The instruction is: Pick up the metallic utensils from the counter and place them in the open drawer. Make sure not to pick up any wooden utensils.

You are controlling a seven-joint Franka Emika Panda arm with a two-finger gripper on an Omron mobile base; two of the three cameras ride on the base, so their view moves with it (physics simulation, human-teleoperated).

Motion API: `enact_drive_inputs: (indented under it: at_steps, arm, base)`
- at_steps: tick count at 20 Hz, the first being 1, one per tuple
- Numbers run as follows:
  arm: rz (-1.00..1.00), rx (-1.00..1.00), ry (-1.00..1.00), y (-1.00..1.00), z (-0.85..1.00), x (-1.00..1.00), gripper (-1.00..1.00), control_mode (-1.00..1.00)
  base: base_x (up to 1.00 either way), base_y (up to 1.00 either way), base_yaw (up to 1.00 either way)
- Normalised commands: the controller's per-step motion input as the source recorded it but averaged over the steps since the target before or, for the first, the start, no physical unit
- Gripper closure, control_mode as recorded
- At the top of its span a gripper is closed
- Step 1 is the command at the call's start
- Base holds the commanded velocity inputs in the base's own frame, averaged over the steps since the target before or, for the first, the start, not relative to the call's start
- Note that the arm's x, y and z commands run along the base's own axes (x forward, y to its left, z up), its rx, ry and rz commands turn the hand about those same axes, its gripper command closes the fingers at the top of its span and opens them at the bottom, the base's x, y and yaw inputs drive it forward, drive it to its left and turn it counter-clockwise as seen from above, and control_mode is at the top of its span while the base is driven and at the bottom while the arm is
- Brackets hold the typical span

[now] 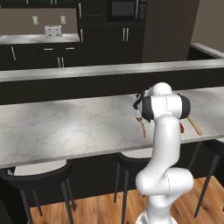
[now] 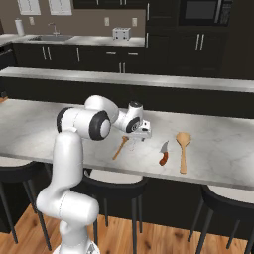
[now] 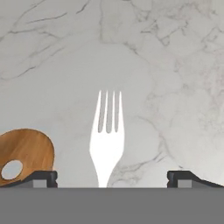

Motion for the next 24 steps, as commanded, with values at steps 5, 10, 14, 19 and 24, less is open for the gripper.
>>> enact_drive_inputs:
  at_steps: [5,10,14,19,24]
  arm:
    - [0.0,0.0,0.0,0.0,-0.29,0.0,-1.0,-1.0]
    - [0.0,0.0,0.0,0.0,-0.07,-0.02,-1.0,-1.0]
    - [0.0,0.0,0.0,0.0,0.0,-0.14,-1.0,-1.0]
    - [0.0,0.0,-0.03,0.0,0.0,-0.36,-1.0,-1.0]
    - [0.0,0.01,-0.01,0.0,-0.48,-0.11,-1.0,-1.0]
  base:
    - [0.0,0.0,0.0]
    - [0.0,0.0,0.0]
    - [0.0,0.0,0.0]
    - [0.0,0.0,0.0]
    - [0.0,0.0,0.0]
